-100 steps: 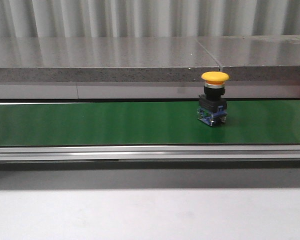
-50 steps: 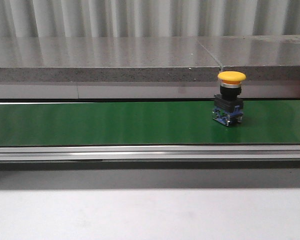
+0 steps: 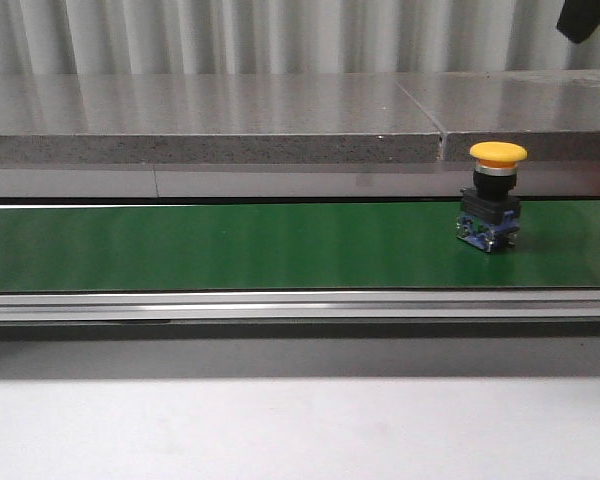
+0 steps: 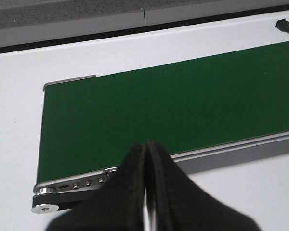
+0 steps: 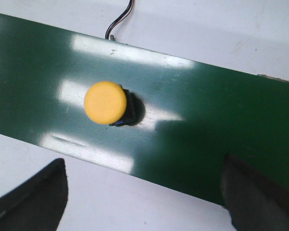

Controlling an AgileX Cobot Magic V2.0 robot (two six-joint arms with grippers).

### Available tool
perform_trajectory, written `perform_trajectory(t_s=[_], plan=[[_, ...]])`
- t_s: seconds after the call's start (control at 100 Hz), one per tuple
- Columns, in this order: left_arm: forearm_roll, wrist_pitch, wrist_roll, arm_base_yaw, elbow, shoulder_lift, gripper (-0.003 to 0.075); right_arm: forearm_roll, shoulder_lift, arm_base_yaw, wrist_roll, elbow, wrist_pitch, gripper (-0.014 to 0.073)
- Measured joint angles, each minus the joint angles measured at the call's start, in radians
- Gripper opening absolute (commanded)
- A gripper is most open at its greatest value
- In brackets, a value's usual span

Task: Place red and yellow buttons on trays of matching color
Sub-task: 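Move the right gripper down onto the yellow button on the belt, then close the right gripper on the yellow button and lift it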

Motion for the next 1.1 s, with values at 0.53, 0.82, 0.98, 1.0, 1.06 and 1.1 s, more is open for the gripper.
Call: perform_trajectory(t_s=[0.53, 0.82, 0.98, 1.0, 1.06, 1.1], plan=[[0.000, 0.000, 0.000, 0.000, 0.000, 0.000, -0.0020, -0.025, 0.258, 0.054, -0.118, -0.080, 0.056, 0.0635], [0.000, 0.000, 0.000, 0.000, 0.000, 0.000, -0.0020, -0.077, 0.317, 0.054, -0.127, -0.080, 0.023, 0.0328], [0.000, 0.000, 0.000, 0.000, 0.000, 0.000, -0.0020, -0.102, 0.322, 0.054, -0.128, -0.080, 0.010, 0.0153], [0.000, 0.000, 0.000, 0.000, 0.000, 0.000, -0.0020, -0.102, 0.322, 0.054, -0.128, -0.082, 0.008, 0.0146], [0.000, 0.000, 0.000, 0.000, 0.000, 0.000, -0.0020, -0.106, 0.323, 0.054, -0.128, -0.082, -0.003, 0.0140], [0.000, 0.000, 0.000, 0.000, 0.000, 0.000, -0.0020, -0.106, 0.323, 0.054, -0.128, -0.084, -0.008, 0.0140]])
